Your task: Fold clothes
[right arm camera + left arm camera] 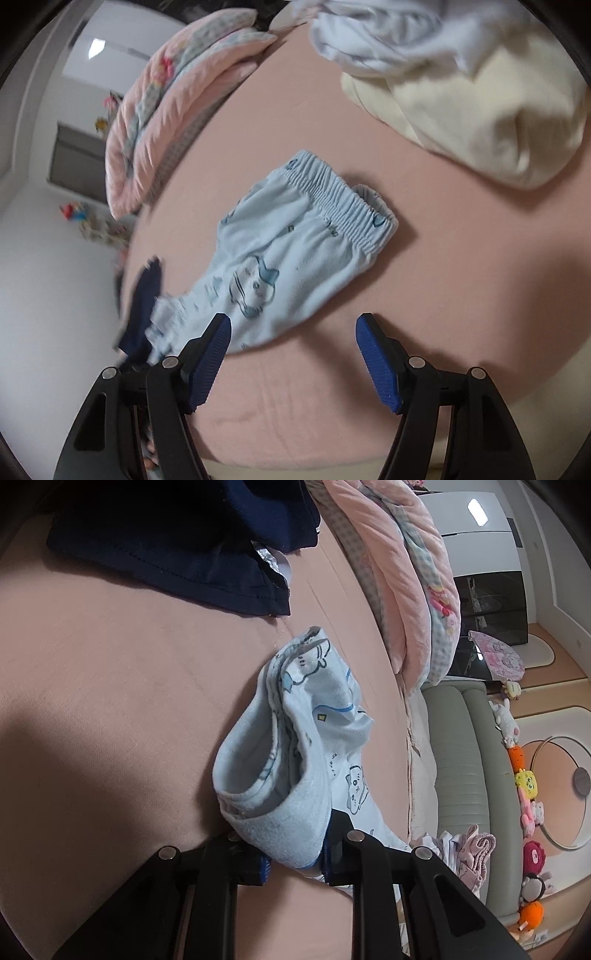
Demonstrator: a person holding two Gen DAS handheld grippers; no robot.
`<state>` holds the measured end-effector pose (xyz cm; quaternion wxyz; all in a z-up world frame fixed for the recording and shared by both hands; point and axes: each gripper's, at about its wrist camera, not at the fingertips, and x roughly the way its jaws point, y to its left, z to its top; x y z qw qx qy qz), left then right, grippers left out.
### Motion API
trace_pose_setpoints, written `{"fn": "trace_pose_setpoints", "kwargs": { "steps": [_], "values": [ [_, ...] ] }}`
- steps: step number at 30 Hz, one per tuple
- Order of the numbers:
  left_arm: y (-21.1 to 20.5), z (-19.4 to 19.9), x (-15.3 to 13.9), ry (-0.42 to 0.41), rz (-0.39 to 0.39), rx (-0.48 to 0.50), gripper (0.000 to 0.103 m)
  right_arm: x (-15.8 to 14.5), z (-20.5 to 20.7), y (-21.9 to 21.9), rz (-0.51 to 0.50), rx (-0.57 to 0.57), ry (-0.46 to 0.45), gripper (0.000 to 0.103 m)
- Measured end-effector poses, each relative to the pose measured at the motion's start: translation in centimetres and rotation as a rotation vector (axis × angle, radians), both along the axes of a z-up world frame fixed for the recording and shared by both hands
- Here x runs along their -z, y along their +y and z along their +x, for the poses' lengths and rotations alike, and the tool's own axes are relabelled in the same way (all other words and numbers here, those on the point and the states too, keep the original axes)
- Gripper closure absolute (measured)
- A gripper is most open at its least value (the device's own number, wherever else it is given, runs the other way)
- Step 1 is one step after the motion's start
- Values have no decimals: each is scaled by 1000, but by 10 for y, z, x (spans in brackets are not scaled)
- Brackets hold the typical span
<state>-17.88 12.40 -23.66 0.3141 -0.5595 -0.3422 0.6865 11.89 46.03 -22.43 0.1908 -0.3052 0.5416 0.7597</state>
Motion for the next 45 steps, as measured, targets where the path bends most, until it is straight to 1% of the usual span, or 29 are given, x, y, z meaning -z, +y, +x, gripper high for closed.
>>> {"fn": "trace_pose_setpoints", "kwargs": {
  "steps": [4,5,7,10,12,14,18,19,20,22,23,24,26,27,30,33,36,38,41,42,45],
  "values": [
    [0,0,0,1,0,0,85,16,6,8,-132,116,120,32],
    [0,0,0,1,-1,0,85,18,5,9,-141,129,133,32],
    [0,0,0,1,-2,1,85,18,1,9,-129,134,143,32],
    [1,0,0,0,-1,3,85,16,-10,9,-94,131,130,32],
    [1,0,1,0,1,4,85,14,-16,9,-71,127,127,28],
    [1,0,1,2,-1,6,85,14,-20,12,-61,141,146,27],
    [1,0,1,8,-1,8,85,17,-21,18,-64,163,147,27],
    [1,0,0,11,-1,8,85,18,-20,19,-65,169,149,27],
    [2,1,0,15,-3,8,85,18,-19,19,-64,174,149,31],
    [2,2,-2,23,-12,9,85,19,-20,18,-16,155,103,45],
    [3,3,-3,32,-22,8,85,19,-20,18,8,146,80,61],
    [5,4,-6,45,-35,5,85,19,-20,17,32,136,58,71],
    [9,8,-11,85,-77,8,85,19,-20,16,81,106,43,78],
    [12,10,-13,107,-100,11,87,17,-21,15,98,97,36,79],
    [17,17,-21,155,-156,7,87,10,-25,12,133,86,-5,79],
    [15,23,-26,183,-176,-8,88,2,-26,11,152,77,-22,79],
    [7,30,-29,178,-169,-20,88,-13,-26,4,230,40,-32,81],
    [4,34,-31,173,-171,-10,88,-26,-24,-4,300,8,-39,81],
    [-4,42,-42,203,-174,8,89,-46,-17,-17,399,-39,-59,82],
    [-5,45,-48,216,-189,23,89,-50,-15,-20,416,-50,-57,82],
    [-4,48,-55,228,-226,63,89,-59,-11,-30,454,-92,-95,82]
  ]
}}
